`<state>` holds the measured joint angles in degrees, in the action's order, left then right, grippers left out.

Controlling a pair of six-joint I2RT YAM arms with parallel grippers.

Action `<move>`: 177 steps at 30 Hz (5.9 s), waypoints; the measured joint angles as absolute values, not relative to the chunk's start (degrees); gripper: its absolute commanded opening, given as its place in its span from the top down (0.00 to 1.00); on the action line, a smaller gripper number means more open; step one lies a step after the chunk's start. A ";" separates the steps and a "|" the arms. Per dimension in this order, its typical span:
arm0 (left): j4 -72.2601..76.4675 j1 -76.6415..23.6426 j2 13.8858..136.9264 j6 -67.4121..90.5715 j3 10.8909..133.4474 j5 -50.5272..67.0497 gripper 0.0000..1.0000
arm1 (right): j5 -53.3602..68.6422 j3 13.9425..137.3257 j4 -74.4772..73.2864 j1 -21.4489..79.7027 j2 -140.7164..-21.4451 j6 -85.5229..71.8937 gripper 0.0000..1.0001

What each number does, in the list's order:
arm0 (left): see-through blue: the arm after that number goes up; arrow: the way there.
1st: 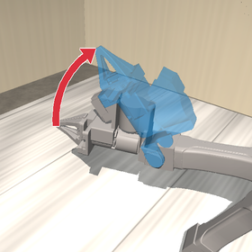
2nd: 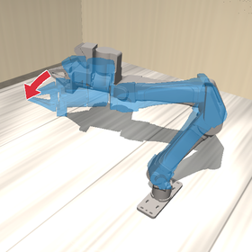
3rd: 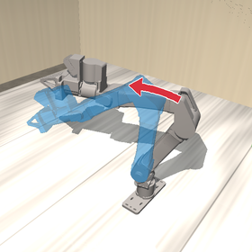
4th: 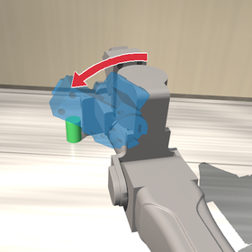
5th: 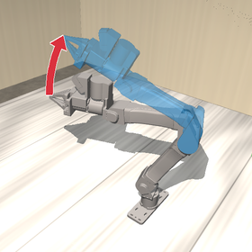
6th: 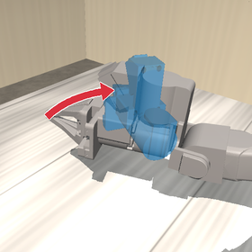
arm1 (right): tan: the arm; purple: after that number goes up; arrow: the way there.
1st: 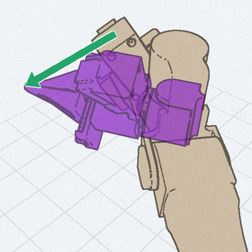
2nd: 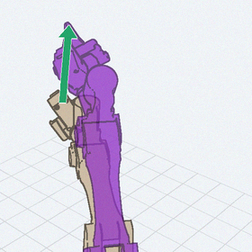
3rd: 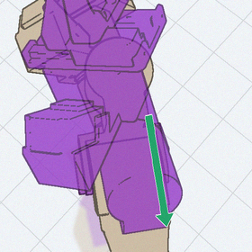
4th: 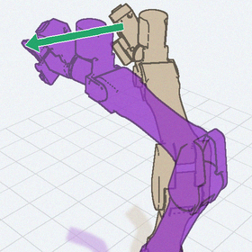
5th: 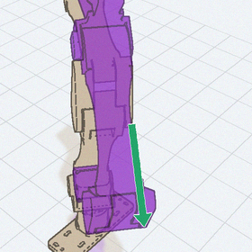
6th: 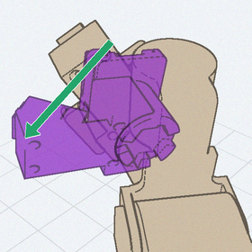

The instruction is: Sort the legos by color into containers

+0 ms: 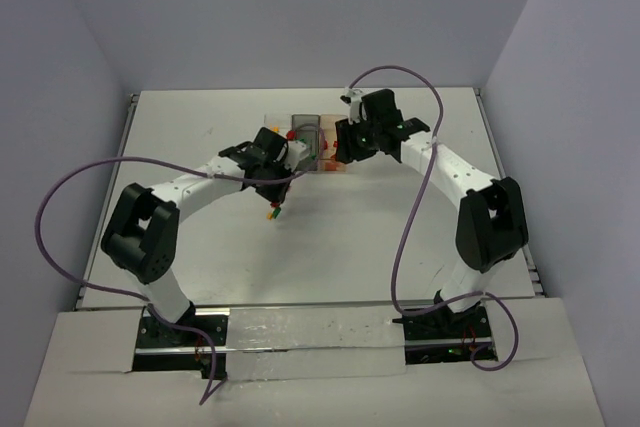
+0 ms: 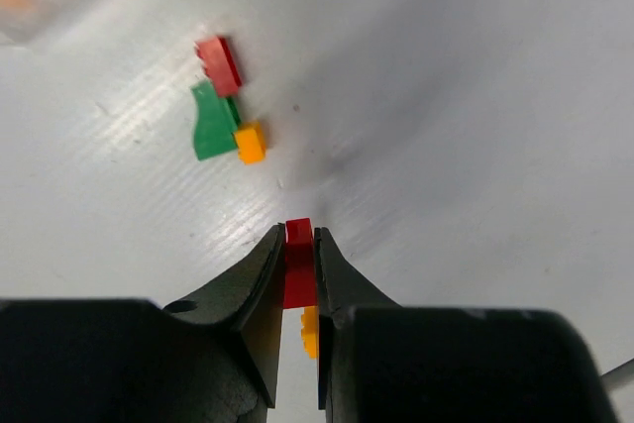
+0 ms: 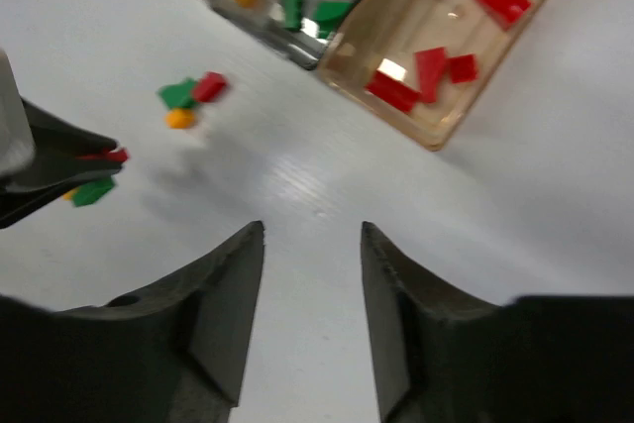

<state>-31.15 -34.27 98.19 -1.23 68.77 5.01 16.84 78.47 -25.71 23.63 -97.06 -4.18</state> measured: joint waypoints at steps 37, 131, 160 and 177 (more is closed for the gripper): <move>-30.52 -32.42 87.64 19.43 73.54 0.89 1.00 | 39.84 78.03 -14.17 34.63 -102.12 -25.57 0.43; 15.25 -19.68 87.98 39.82 63.53 64.44 0.39 | 59.10 66.83 4.94 22.51 -86.83 -28.69 1.00; 12.64 -20.54 85.70 36.47 59.68 69.86 0.72 | 63.30 66.85 9.36 25.50 -88.40 -33.46 1.00; 7.31 -10.05 85.16 32.60 60.92 62.28 1.00 | 55.63 72.05 -3.98 21.12 -89.69 -22.15 1.00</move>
